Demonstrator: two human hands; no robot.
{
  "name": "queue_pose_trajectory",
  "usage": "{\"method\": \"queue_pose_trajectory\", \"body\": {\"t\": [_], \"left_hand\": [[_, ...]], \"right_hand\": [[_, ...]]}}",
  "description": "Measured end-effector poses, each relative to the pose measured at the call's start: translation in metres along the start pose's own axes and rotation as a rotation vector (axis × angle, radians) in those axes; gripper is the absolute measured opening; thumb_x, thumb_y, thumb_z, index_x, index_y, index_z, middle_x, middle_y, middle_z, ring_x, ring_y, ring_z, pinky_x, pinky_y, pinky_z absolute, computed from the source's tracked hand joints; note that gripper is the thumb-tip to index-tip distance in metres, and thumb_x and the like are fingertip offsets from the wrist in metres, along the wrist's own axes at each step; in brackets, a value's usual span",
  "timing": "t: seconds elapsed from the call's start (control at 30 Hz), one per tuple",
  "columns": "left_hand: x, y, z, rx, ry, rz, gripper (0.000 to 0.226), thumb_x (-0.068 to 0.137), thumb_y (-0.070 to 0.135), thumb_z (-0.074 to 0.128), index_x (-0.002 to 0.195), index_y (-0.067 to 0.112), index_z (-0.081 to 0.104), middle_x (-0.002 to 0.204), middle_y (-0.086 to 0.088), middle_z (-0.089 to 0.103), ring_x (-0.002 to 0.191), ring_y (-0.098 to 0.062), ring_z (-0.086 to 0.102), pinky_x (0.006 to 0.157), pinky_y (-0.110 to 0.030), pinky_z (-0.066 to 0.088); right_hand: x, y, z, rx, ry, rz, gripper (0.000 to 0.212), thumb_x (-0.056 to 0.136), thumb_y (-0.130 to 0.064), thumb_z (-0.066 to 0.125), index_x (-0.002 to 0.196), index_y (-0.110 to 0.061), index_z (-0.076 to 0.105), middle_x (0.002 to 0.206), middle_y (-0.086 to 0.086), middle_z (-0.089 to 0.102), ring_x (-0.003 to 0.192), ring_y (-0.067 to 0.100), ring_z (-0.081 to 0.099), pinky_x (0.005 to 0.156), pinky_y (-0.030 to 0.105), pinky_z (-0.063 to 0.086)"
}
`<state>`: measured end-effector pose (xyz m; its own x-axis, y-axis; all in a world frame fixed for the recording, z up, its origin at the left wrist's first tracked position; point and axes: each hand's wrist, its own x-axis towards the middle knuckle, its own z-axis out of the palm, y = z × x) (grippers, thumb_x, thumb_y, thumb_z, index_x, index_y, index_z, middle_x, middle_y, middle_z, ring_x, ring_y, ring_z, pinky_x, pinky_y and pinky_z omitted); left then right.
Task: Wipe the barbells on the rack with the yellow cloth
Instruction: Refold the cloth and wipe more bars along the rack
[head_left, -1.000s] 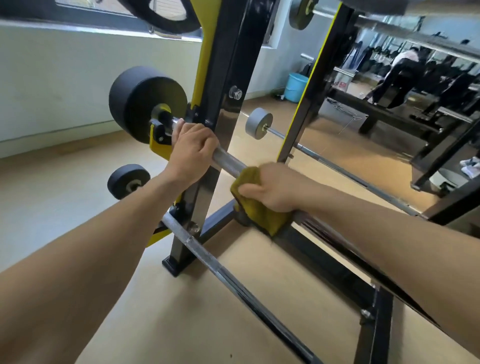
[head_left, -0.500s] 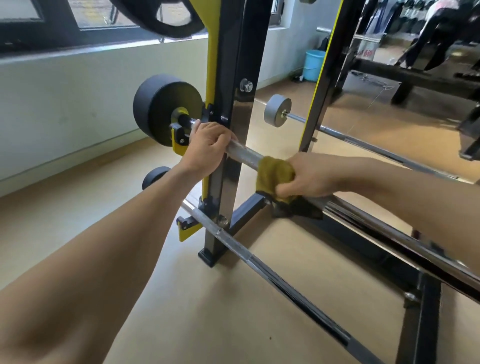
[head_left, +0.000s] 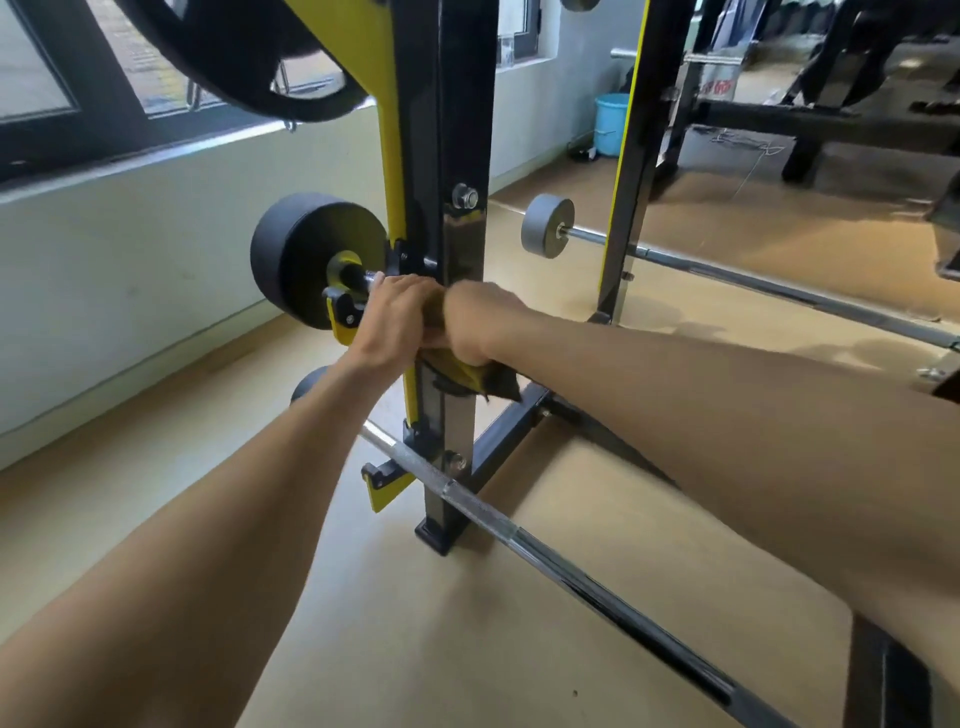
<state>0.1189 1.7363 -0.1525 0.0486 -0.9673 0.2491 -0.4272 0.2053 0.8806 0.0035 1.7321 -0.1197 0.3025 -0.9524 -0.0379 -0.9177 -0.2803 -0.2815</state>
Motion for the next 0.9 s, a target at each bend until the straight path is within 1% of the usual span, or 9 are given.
{"method": "queue_pose_trajectory", "body": {"t": [0.1,0.17,0.27,0.4,0.47,0.53,0.67,0.77,0.9], "left_hand": [[0.004,0.013,-0.014,-0.074,-0.064,-0.158,0.068,0.104,0.051,0.017,0.117,0.005,0.066,0.112,-0.013,0.065,0.105,-0.023,0.060,0.097,-0.037,0.045],[0.003,0.014,-0.017,0.056,-0.108,-0.100,0.065,0.106,0.046,0.016,0.117,0.013,0.070,0.111,-0.003,0.066,0.102,-0.013,0.059,0.092,-0.027,0.041],[0.001,0.012,-0.018,0.074,-0.115,-0.047,0.055,0.107,0.038,0.023,0.113,0.015,0.073,0.110,0.002,0.071,0.103,-0.007,0.062,0.101,-0.025,0.039],[0.002,0.005,-0.022,-0.036,-0.102,-0.048,0.072,0.107,0.042,0.011,0.110,0.010,0.075,0.115,0.000,0.072,0.113,-0.015,0.060,0.108,-0.028,0.031],[0.002,0.004,-0.021,-0.064,-0.093,-0.051,0.079,0.105,0.044,0.004,0.110,0.009,0.075,0.117,0.000,0.071,0.114,-0.015,0.059,0.108,-0.029,0.027],[0.000,0.005,-0.020,-0.086,-0.085,-0.048,0.080,0.105,0.045,0.003,0.112,0.009,0.074,0.116,0.000,0.071,0.111,-0.012,0.060,0.108,-0.029,0.028],[-0.002,0.005,-0.011,0.003,-0.007,-0.045,0.052,0.107,0.039,0.027,0.119,0.013,0.070,0.108,-0.003,0.071,0.095,-0.009,0.064,0.088,-0.019,0.044],[0.000,0.005,-0.005,0.218,0.060,0.069,0.037,0.106,0.029,0.037,0.120,0.016,0.068,0.105,-0.005,0.069,0.097,-0.014,0.059,0.081,-0.014,0.041],[-0.010,-0.015,0.000,0.441,0.059,0.277,0.031,0.103,0.034,0.040,0.113,0.023,0.068,0.112,0.001,0.061,0.109,-0.015,0.046,0.095,-0.031,0.040]], "right_hand": [[0.020,-0.002,0.019,0.110,0.057,-0.023,0.014,0.101,-0.030,0.049,0.106,-0.017,0.053,0.077,-0.002,0.051,0.078,0.019,0.060,0.057,0.025,0.035],[-0.004,0.014,0.008,-0.026,0.034,-0.135,0.016,0.100,-0.030,0.050,0.103,-0.016,0.056,0.080,0.000,0.054,0.073,0.018,0.058,0.055,0.026,0.033],[-0.062,0.058,-0.030,-0.192,-0.238,-0.167,0.028,0.099,-0.036,0.050,0.081,-0.014,0.051,0.077,0.005,0.054,0.065,0.019,0.051,0.056,0.031,0.040],[-0.101,0.093,-0.051,-0.084,-0.541,0.035,0.033,0.089,-0.049,0.062,0.085,-0.017,0.063,0.084,0.004,0.066,0.077,0.018,0.062,0.073,0.032,0.052],[-0.088,0.081,-0.044,0.004,-0.520,0.112,0.028,0.087,-0.042,0.068,0.096,-0.016,0.063,0.095,0.007,0.066,0.086,0.021,0.063,0.080,0.032,0.054],[-0.063,0.050,-0.036,0.064,-0.389,0.169,0.019,0.090,-0.028,0.063,0.099,-0.013,0.055,0.091,0.007,0.058,0.081,0.020,0.057,0.073,0.031,0.047],[0.001,-0.011,-0.004,0.047,-0.054,0.031,0.032,0.089,-0.039,0.059,0.112,-0.017,0.057,0.089,0.003,0.056,0.087,0.023,0.059,0.071,0.031,0.043],[0.010,-0.020,0.007,-0.089,0.051,-0.012,0.033,0.095,-0.034,0.057,0.123,-0.017,0.058,0.100,0.004,0.059,0.100,0.028,0.061,0.076,0.035,0.044],[-0.040,0.024,-0.007,-0.212,-0.001,-0.142,0.026,0.096,-0.026,0.055,0.116,-0.010,0.051,0.088,0.003,0.056,0.072,0.019,0.055,0.058,0.029,0.041]]}}
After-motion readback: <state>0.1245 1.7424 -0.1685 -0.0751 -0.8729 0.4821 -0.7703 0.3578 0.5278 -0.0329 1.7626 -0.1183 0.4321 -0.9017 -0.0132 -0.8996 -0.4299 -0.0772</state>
